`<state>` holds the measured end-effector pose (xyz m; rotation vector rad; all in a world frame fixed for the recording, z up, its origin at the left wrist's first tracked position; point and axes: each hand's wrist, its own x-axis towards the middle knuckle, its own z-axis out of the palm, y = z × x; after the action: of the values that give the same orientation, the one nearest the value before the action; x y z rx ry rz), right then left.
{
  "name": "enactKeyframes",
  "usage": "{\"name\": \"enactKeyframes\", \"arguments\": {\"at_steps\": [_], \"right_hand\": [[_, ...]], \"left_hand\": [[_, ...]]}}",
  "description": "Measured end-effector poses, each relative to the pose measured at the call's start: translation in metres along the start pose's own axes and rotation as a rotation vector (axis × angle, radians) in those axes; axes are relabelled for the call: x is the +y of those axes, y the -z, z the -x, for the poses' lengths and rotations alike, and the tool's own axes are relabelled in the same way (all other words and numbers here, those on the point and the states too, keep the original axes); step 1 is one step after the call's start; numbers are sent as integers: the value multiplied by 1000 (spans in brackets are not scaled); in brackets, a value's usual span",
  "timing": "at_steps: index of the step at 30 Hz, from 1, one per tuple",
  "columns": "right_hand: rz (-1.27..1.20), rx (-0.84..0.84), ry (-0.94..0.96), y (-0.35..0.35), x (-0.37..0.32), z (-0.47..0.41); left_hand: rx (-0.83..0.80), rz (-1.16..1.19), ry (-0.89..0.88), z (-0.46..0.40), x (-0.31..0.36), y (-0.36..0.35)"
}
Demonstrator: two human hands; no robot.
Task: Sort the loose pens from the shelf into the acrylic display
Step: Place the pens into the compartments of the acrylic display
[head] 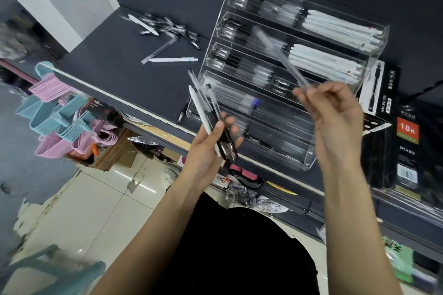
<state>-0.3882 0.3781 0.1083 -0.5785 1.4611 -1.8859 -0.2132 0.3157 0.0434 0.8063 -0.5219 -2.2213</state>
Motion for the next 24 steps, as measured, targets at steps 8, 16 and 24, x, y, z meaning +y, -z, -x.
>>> {"name": "enactKeyframes", "arguments": {"at_steps": [8, 16, 24], "right_hand": [[469, -20, 98, -35, 66, 50], [610, -49, 96, -40, 78, 60], [685, -341, -57, -39, 58, 53]], "left_hand": [[94, 24, -63, -7, -6, -18], [120, 13, -97, -4, -3, -9], [77, -155, -61, 6, 5, 10]]}}
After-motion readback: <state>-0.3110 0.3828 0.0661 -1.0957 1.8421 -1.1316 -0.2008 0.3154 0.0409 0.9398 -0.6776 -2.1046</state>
